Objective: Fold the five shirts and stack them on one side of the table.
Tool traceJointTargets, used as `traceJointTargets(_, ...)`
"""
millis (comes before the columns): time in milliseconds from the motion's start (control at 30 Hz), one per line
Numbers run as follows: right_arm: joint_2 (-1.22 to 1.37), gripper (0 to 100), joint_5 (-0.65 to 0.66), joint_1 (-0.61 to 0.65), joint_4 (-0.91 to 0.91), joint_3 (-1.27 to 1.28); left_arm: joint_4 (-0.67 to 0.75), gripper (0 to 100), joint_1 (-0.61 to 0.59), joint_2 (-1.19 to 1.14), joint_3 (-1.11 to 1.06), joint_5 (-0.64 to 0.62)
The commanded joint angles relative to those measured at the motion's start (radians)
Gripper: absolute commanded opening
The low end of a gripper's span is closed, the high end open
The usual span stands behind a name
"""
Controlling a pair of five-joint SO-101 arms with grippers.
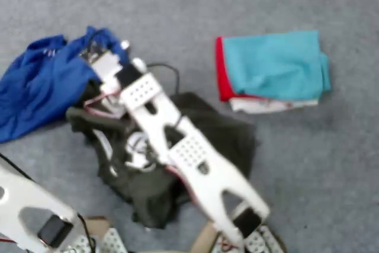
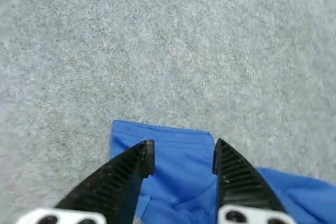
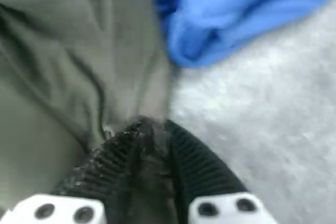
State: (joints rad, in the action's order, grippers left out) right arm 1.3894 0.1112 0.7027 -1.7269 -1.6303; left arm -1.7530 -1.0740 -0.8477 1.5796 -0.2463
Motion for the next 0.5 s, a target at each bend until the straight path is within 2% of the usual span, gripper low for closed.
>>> traceJointTargets(0,-0.107,1.4,-0.009,-0.061,-0.037,-0.039,-0.011,20,0.012,0.126,-0.093,0.041)
traceJointTargets(267,-0.329,1.4,-0.009,-0.204,-0.038,-0.012,-0.011,20,0.125,0.407,-0.621,0.147)
traceJointTargets(467,-0.427,1.4,-0.005,-0.290,-0.038,0.056,-0.008,20,0.314,0.678,-1.116,0.229)
